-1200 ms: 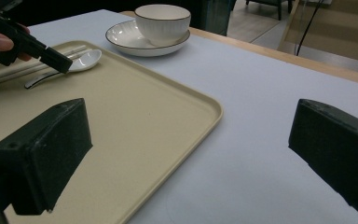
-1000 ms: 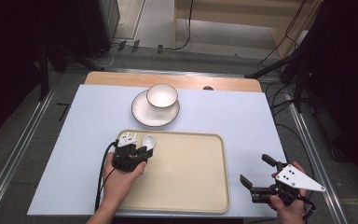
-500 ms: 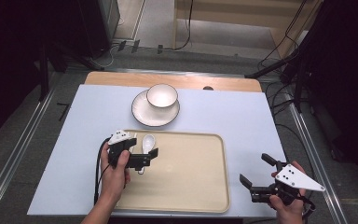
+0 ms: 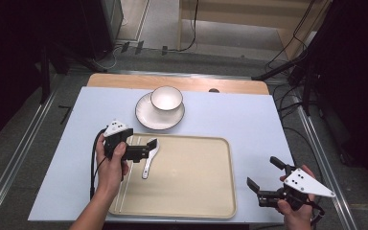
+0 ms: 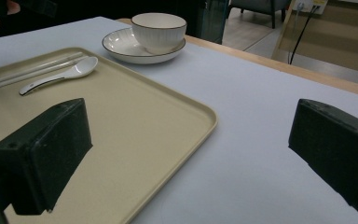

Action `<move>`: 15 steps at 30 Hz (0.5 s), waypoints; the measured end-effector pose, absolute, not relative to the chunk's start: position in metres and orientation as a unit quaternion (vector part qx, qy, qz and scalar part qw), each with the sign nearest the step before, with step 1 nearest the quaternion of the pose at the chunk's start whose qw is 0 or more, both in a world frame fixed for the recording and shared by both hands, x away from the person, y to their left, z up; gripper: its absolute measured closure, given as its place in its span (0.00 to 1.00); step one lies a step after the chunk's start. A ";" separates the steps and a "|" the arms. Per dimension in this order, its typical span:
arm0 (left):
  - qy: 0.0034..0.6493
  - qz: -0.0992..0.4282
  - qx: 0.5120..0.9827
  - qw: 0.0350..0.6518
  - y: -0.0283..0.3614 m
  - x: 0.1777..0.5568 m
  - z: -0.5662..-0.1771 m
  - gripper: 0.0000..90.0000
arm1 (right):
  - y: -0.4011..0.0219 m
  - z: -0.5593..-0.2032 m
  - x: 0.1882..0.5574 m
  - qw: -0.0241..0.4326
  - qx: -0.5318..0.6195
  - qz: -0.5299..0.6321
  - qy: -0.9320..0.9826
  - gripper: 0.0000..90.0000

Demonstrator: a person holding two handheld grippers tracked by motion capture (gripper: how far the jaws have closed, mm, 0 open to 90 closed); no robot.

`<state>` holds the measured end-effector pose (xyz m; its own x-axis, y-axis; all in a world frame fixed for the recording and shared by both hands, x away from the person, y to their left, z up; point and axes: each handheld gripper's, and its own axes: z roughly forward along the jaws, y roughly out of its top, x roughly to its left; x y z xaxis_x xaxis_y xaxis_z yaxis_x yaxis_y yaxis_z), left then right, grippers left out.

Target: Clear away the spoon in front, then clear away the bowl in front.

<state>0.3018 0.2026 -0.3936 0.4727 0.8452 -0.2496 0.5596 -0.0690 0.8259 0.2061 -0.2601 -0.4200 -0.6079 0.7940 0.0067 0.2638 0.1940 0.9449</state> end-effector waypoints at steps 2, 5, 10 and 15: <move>0.498 0.147 0.717 0.466 0.203 0.306 -0.392 0.00 | -0.260 -0.419 0.206 0.258 0.362 0.522 0.728 0.00; 0.503 0.132 0.722 0.457 0.202 0.314 -0.391 0.00 | -0.261 -0.418 0.206 0.263 0.362 0.525 0.724 0.00; 0.502 0.136 0.719 0.460 0.204 0.323 -0.384 0.00 | -0.265 -0.417 0.205 0.265 0.365 0.529 0.719 0.00; 0.504 0.141 0.718 0.459 0.209 0.337 -0.376 0.00 | -0.264 -0.417 0.206 0.262 0.364 0.529 0.721 0.00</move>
